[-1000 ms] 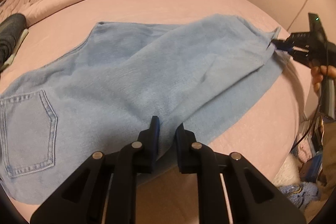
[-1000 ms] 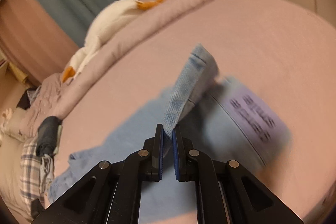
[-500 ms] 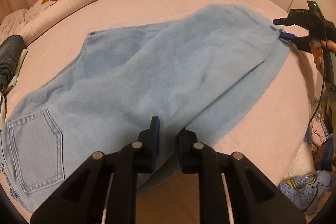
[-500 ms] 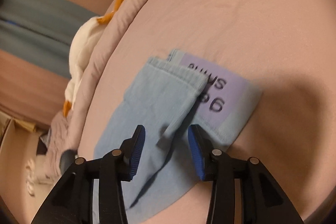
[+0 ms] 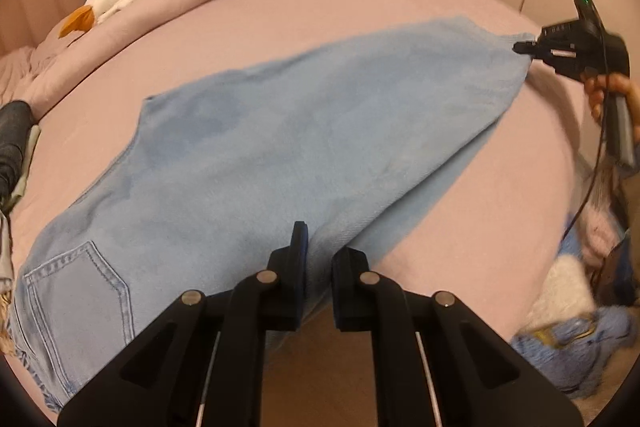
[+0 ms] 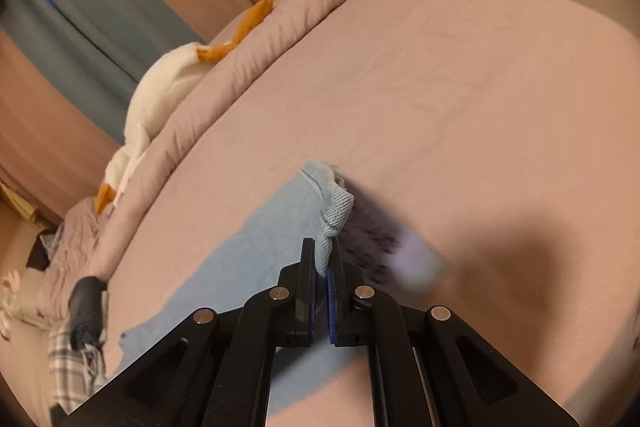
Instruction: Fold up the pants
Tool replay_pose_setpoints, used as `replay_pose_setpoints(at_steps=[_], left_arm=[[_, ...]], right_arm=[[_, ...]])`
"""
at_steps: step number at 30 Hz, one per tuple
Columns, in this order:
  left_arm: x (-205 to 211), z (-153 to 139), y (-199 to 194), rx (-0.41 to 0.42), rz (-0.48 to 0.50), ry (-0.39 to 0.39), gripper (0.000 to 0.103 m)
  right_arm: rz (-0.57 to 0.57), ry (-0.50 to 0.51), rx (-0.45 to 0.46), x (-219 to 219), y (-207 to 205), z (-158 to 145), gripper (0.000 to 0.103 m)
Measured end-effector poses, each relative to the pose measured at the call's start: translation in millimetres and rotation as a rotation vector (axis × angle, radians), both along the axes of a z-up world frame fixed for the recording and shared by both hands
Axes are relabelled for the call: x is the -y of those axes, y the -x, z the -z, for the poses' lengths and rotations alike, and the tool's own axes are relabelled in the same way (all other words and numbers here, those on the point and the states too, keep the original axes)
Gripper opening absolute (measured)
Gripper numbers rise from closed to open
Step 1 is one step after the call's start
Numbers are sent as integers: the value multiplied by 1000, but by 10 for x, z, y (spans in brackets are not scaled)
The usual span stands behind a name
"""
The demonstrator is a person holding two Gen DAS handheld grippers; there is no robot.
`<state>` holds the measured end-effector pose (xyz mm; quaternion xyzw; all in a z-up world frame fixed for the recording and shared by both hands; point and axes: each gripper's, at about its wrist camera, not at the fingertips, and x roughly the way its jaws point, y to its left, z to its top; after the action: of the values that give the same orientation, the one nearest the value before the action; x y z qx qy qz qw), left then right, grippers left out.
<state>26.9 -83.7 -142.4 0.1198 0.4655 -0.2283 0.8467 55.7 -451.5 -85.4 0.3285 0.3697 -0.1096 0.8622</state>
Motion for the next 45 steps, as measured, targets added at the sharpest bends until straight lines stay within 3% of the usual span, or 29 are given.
replay_pose_setpoints(at_steps=[5, 8, 11, 12, 13, 15, 16, 20, 25, 30, 33, 35, 38, 42, 45], left_arm=[[-77, 64, -26, -29, -25, 21, 16], [-170, 24, 2, -34, -44, 47, 19], [-337, -78, 108, -32, -72, 110, 21], [-408, -117, 143, -32, -89, 137, 21], [-532, -169, 183, -29, -121, 170, 21], [-725, -241, 227, -17, -192, 206, 21], [-902, -285, 256, -3, -256, 227, 21], [-1529, -369, 368, 40, -486, 259, 18], [-2142, -340, 565, 67, -708, 198, 18], [-2449, -130, 657, 22, -814, 178, 18], [-2527, -104, 696, 28, -818, 220, 18], [-2527, -120, 692, 38, -814, 223, 19], [-2556, -109, 653, 47, -821, 226, 23], [-2561, -109, 583, 53, -824, 222, 28], [-2585, -95, 529, 57, -819, 221, 30]], right_arm=[[13, -66, -112, 115, -56, 361, 5], [30, -86, -100, 191, -54, 329, 6], [32, -12, -115, 194, -61, 198, 9], [44, 22, -111, 184, -42, 147, 20], [67, 76, -111, 162, -21, 82, 37], [116, 221, -104, 78, 50, -81, 52], [102, 277, -90, 7, 60, -151, 52], [-102, 365, -43, -476, -96, -279, 51], [-538, 368, 7, -1629, -459, -221, 47], [-929, 352, 8, -2805, -533, -11, 42], [-1164, 395, -102, -3301, -356, 304, 42], [-1239, 536, -87, -3541, -268, 336, 42], [-1276, 485, -46, -3604, -377, 140, 42], [-1226, 601, 59, -3703, -733, -124, 42], [-1251, 651, 71, -3751, -1018, -164, 42]])
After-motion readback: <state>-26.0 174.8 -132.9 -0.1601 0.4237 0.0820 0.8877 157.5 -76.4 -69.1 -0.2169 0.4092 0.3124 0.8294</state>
